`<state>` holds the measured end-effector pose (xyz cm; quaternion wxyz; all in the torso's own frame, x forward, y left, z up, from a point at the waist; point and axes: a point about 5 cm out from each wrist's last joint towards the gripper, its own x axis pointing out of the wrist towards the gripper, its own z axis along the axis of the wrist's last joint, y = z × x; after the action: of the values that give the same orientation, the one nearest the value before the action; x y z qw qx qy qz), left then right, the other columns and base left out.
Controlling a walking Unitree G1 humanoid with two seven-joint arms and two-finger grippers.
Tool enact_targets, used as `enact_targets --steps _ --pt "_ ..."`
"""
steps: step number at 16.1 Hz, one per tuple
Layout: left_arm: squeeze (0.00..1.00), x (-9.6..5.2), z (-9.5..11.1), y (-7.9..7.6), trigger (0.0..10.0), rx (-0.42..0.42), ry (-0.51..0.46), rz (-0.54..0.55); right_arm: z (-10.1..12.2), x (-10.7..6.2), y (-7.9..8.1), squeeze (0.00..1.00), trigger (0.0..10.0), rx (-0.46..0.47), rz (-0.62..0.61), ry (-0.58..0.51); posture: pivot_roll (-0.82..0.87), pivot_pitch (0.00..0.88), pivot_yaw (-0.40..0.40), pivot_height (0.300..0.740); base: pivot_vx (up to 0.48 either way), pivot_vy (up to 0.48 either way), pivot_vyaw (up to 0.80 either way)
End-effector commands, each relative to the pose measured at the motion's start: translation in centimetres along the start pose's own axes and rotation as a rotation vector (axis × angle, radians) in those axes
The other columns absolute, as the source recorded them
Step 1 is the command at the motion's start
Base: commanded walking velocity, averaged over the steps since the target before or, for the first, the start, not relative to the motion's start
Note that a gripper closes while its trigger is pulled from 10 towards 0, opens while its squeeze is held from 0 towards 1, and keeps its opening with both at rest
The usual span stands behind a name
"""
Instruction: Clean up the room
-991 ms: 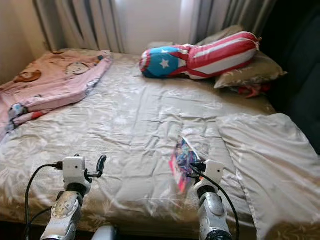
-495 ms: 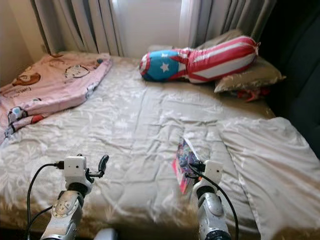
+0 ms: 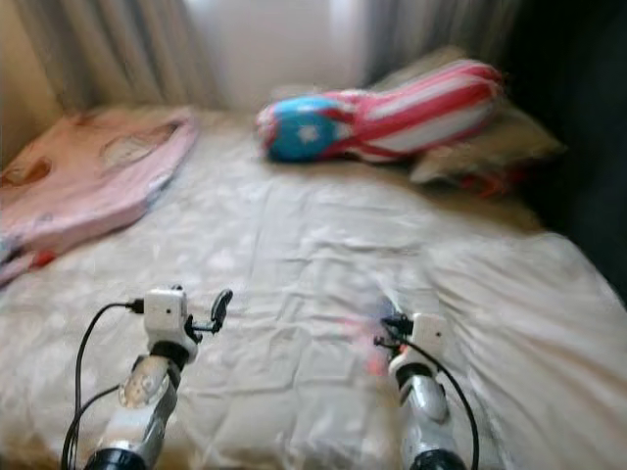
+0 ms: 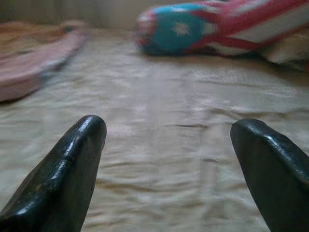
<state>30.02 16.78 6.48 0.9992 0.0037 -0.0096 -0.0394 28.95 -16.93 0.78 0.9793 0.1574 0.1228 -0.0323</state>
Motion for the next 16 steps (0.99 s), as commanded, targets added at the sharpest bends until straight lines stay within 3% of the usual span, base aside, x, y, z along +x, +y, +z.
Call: enact_targets --steps 1,3,6,10,16 --pt "0.00 -1.0 -1.0 1.6 10.0 0.023 0.046 0.034 0.7 0.7 1.9 0.00 10.0 0.072 0.040 -0.039 0.02 0.000 -0.047 0.663 0.000 0.000 0.00" --pt "0.00 -0.9 -0.8 1.6 10.0 0.032 0.040 0.028 0.5 1.1 1.7 0.00 10.0 0.327 -0.026 -0.011 0.04 0.000 -0.043 0.663 0.000 0.000 0.00" --pt "0.00 -1.3 -0.6 1.9 10.0 0.056 0.034 0.017 0.6 1.5 2.1 0.00 10.0 0.441 -0.044 0.008 0.06 0.000 -0.035 0.663 0.000 0.000 0.00" --pt "0.00 -2.1 -0.5 2.6 10.0 0.086 0.041 0.016 2.4 2.5 2.2 0.00 10.0 0.466 -0.034 -0.024 0.09 0.000 -0.024 0.663 0.000 0.000 0.00" --pt "0.00 -4.1 -0.3 3.4 10.0 0.133 0.059 0.011 4.5 3.6 1.7 0.00 10.0 0.650 -0.036 -0.075 0.15 0.005 -0.001 0.663 0.000 0.000 0.00"
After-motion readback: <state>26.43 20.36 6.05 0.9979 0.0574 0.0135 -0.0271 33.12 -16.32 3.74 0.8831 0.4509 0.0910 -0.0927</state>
